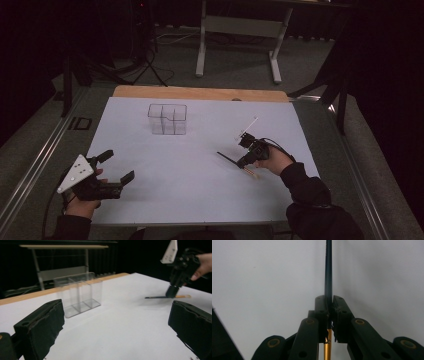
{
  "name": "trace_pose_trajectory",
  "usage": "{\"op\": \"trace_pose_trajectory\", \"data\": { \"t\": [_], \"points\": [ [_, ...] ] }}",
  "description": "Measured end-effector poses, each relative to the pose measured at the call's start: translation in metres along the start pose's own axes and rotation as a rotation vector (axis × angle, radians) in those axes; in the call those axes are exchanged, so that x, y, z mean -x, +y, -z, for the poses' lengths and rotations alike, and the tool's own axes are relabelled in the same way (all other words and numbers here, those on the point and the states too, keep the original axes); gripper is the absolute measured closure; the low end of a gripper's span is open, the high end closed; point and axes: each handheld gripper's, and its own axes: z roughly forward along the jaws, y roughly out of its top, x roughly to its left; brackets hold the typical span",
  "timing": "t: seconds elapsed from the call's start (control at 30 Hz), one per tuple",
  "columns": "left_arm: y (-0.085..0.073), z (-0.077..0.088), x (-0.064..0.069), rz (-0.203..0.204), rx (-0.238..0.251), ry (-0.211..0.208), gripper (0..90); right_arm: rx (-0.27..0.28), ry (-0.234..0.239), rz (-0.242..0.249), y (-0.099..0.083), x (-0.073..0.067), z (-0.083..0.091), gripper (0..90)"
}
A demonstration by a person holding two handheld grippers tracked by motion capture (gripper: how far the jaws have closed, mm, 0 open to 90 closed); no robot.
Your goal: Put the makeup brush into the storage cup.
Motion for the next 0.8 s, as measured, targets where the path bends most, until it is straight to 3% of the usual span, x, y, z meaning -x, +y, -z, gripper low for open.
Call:
{"op": "trace_pose_trajectory", "data": {
  "t": [0.17,0.3,0.37,0.4,0.5,0.57,0.6,0.67,0.8],
  "points": [
    [0.01,-0.019,0.004,-0.031,-0.04,-0.029,0.8,-0.005,0.047,0.067,0.008,-0.009,0.004,83.2],
    [0.015,-0.028,0.01,-0.054,-0.055,-0.062,0.8,-0.042,0.05,0.118,0.013,-0.016,0.003,83.2],
    [0.017,-0.032,0.012,-0.058,-0.059,-0.074,0.8,-0.042,0.05,0.118,0.013,-0.016,0.003,83.2],
    [0.021,-0.042,0.018,-0.051,-0.074,-0.114,0.7,-0.05,0.058,0.145,0.016,-0.019,0.003,83.2],
    [0.023,-0.049,0.022,-0.063,-0.089,-0.131,0.7,-0.048,0.068,0.162,0.018,-0.021,0.004,83.2],
    [0.026,-0.055,0.028,-0.092,-0.101,-0.146,0.7,-0.036,0.091,0.177,0.02,-0.023,0.004,83.2],
    [0.028,-0.062,0.032,-0.108,-0.121,-0.187,0.7,-0.036,0.09,0.18,0.021,-0.023,0.003,83.3],
    [0.03,-0.066,0.034,-0.121,-0.137,-0.207,0.7,-0.039,0.102,0.188,0.023,-0.024,0.003,83.2],
    [0.034,-0.08,0.045,-0.201,-0.182,-0.238,1.1,-0.049,0.114,0.207,0.026,-0.027,0.002,83.3]
  ]
}}
